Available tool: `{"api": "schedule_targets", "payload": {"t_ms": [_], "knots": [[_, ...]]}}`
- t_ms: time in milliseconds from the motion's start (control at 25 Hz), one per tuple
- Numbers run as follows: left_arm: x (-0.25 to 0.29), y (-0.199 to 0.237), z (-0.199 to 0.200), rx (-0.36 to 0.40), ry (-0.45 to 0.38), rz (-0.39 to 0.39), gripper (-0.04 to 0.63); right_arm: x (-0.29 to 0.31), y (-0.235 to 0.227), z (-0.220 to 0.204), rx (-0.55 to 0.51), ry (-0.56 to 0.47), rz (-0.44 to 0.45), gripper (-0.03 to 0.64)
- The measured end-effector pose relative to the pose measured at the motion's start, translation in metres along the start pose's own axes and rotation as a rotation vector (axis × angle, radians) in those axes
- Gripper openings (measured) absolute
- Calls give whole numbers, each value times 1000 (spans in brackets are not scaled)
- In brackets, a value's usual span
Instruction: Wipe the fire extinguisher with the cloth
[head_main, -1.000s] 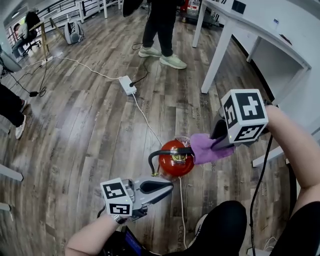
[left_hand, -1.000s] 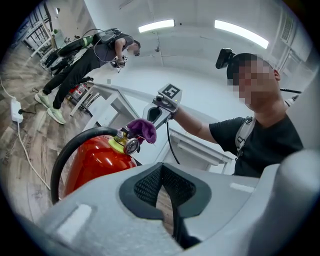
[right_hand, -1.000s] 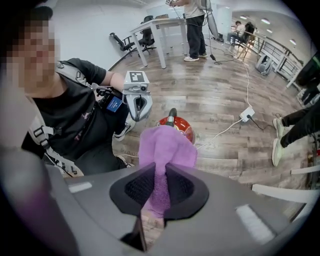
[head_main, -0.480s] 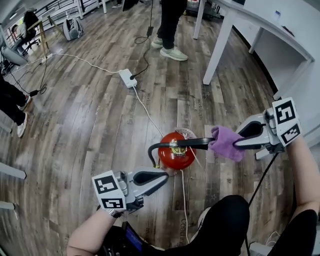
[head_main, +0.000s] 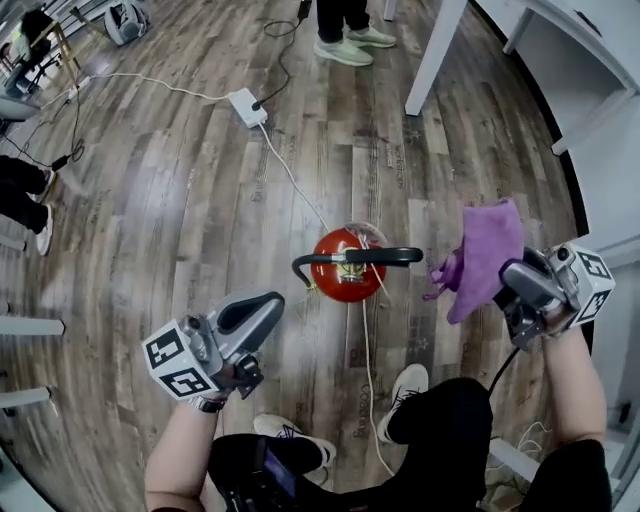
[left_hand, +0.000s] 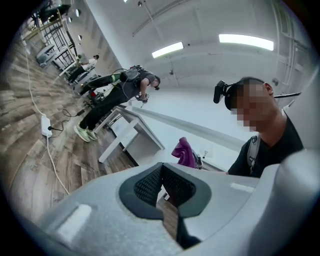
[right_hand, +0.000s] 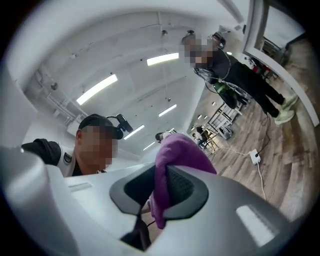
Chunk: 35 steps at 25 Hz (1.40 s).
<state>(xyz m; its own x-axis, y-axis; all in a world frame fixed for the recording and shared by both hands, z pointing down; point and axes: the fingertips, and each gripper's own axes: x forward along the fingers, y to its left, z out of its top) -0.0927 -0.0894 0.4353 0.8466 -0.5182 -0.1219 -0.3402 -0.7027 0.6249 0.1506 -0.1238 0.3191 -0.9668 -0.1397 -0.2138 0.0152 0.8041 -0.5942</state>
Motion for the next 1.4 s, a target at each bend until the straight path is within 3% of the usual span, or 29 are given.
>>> {"api": "schedule_targets", "payload": {"t_ms": [200, 440, 560, 760, 1000, 1280, 1400], "knots": [[-37, -44, 46, -95, -13, 131, -3, 16, 46, 39, 173, -20, -64, 52], [-53, -160, 97, -239, 62, 190, -3, 47, 146, 102, 310, -97, -126, 52], [-40, -219, 132, -277, 102, 138, -3, 70, 200, 131, 325, -132, -145, 52], [-28, -316, 185, -330, 189, -41, -3, 104, 291, 170, 318, -266, -179, 52], [-46, -346, 256, -394, 84, -103, -3, 118, 372, 181, 278, -436, -226, 52], [-40, -409, 257, -362, 113, -146, -3, 115, 427, 192, 224, -456, -191, 52], [-43, -435, 250, -386, 115, -149, -3, 118, 442, 195, 203, -455, -163, 52]]}}
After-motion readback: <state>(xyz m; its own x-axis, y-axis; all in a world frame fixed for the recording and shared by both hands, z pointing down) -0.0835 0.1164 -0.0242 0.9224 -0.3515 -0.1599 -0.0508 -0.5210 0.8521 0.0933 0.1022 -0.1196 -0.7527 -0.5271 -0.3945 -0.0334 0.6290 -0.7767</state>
